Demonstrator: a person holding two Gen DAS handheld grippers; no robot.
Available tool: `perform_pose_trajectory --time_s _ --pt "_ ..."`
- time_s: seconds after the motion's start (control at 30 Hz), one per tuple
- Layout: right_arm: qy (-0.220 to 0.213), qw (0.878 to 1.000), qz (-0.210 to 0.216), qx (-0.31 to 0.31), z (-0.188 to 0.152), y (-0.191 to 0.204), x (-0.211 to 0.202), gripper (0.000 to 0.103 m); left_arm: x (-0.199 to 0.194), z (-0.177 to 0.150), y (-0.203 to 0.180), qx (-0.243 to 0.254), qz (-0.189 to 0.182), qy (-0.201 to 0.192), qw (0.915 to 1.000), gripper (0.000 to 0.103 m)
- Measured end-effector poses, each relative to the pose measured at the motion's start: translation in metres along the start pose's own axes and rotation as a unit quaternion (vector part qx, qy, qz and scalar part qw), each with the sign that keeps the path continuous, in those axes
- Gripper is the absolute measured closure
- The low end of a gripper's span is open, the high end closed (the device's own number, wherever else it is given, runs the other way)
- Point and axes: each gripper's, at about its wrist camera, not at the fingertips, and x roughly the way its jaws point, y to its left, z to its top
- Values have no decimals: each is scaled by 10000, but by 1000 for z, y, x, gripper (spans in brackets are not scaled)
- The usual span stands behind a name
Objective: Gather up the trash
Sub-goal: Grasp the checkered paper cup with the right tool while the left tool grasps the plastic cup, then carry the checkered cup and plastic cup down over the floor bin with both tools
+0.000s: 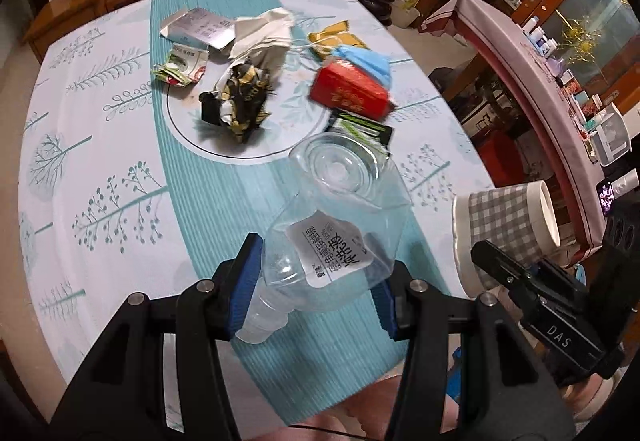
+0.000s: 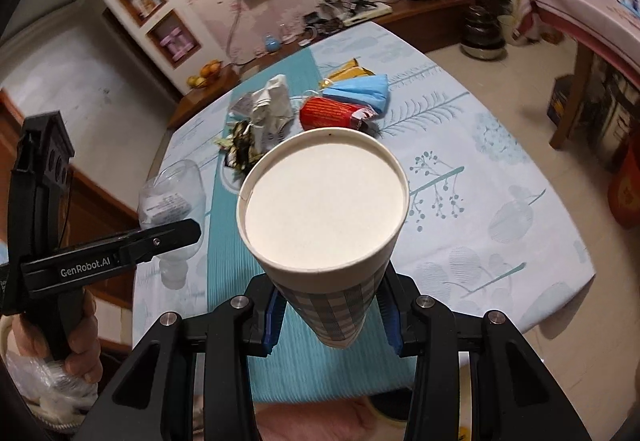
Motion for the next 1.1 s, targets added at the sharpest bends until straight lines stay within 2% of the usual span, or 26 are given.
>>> perform_pose_trajectory --time_s 0.2,0.53,0.83,1.1 --pt "31 9989 246 -389 -18 -23 -34 63 -17 -31 -40 -104 47 -229 9997 55" --pt "377 9939 627 -821 -78 -72 -79 63 -23 -116 -127 -280 281 -336 9986 55" --pt "880 9900 851 -701 -134 -109 -95 63 -18 -197 -173 -639 539 -40 9965 55" --pt "1397 9858 848 -395 -180 -127 -69 63 -4 -235 -181 -657 704 408 9945 55"
